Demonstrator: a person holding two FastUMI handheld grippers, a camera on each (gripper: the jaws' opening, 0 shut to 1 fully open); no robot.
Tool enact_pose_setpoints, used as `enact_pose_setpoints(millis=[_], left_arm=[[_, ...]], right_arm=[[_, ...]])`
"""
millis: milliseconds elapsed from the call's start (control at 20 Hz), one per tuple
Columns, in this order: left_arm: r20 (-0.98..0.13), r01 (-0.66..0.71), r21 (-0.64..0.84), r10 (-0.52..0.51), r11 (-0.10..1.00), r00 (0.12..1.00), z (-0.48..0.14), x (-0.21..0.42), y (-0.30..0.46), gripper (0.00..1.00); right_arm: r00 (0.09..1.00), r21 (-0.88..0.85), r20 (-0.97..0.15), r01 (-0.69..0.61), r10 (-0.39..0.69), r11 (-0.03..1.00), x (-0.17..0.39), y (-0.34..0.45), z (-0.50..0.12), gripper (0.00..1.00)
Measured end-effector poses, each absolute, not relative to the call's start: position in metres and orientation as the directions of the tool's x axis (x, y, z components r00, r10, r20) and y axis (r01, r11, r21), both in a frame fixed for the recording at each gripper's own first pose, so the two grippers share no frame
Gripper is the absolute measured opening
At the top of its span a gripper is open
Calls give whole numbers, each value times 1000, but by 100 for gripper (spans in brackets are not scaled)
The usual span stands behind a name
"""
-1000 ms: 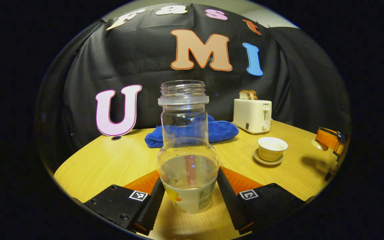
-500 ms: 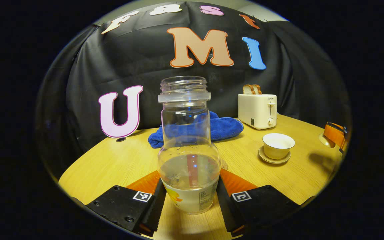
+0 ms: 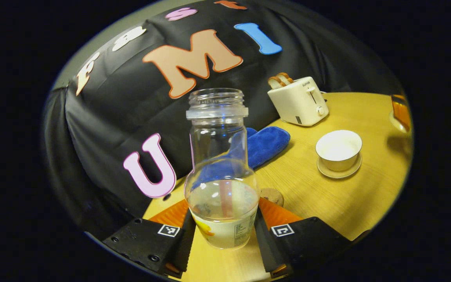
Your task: Open the teacup lid with one hand, grasp the water bottle and pour water into the teacup with the other hand; after pouring, place the water bottle on the coaster and then close the teacup lid.
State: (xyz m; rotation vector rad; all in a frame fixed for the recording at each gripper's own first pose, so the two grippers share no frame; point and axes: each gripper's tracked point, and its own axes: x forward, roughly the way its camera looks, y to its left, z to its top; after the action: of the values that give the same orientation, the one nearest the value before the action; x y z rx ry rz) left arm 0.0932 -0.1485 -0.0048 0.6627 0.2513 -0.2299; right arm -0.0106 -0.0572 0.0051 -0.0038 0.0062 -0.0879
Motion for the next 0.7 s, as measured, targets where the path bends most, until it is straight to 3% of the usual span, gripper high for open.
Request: enact_pose_setpoints(millis=[250,450,700], left_arm=[[-312,301,754,-86,584,946,3,99,-161,69],[-287,297,882,-82,365,954,4,106,-176,70],[-320,330,921,-79,206,944,-7,100,-183,69]], right_arm=[[990,-6,-3,142,-142,990,-15,-90,6,29],[986,-7,-1,167,-167,986,-17,-102,6,29],[986,-8,1,167,-167,986,-18,-103,6,29]])
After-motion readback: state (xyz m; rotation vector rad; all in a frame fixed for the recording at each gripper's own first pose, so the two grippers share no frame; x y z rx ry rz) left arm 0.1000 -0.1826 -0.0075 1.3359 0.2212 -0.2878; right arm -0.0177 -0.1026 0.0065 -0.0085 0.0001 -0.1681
